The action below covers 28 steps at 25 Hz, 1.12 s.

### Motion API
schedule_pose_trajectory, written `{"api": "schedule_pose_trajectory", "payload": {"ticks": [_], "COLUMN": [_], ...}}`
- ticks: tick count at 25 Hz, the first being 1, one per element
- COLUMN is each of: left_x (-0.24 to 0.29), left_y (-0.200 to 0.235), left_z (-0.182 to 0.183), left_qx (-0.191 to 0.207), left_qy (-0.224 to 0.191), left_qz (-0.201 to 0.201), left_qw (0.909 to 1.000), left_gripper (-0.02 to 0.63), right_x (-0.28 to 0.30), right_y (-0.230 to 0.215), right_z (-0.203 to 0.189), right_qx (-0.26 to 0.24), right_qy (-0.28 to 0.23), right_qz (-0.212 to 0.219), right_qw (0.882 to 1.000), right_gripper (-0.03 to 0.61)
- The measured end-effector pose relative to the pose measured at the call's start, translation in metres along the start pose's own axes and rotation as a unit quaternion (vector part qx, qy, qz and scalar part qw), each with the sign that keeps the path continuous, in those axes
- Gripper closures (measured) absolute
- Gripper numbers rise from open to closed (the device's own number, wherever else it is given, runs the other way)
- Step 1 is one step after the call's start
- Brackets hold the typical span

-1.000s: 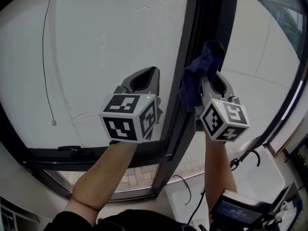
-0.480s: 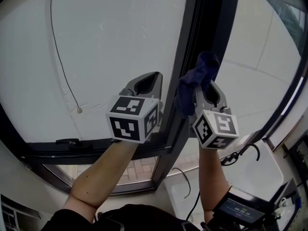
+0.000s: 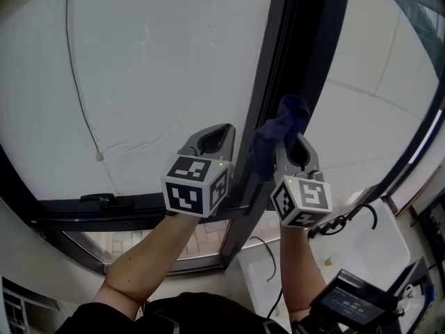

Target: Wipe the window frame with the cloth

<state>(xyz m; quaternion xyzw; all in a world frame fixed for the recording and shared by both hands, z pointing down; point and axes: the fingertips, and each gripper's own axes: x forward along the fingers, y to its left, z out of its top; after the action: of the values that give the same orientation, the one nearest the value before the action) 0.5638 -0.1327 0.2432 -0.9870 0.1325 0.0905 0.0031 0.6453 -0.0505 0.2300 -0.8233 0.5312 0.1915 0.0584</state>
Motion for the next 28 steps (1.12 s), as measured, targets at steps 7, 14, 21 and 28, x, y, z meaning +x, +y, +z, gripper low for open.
{"api": "schedule_pose_trajectory", "payload": {"ticks": [7, 14, 21, 28], "left_x": [-0.006, -0.021, -0.027, -0.03], "left_y": [0.0, -0.009, -0.006, -0.014], "left_z": [-0.046, -0.075, -0.115, -0.154], "left_qx": [-0.004, -0.008, -0.011, -0.002], "left_qy": [0.032, 0.034, 0.07, 0.091], "left_qz": [-0.015, -0.025, -0.019, -0.027], "left_qw": [0.9994, 0.9991, 0.9973, 0.9954], "left_gripper": [0.62, 0.62, 0.621, 0.621], "right_x": [-0.016, -0.029, -0.047, -0.063], "right_y": [0.005, 0.01, 0.015, 0.02], "right_z": [-0.043, -0.08, -0.126, -0.169], "right_qx": [0.009, 0.005, -0.022, -0.017], "right_qy": [0.028, 0.065, 0.092, 0.128], "right_qz": [-0.009, -0.008, 0.005, 0.013], "right_qw": [1.0, 0.998, 0.996, 0.992], "right_gripper": [0.492, 0.492, 0.492, 0.492]}}
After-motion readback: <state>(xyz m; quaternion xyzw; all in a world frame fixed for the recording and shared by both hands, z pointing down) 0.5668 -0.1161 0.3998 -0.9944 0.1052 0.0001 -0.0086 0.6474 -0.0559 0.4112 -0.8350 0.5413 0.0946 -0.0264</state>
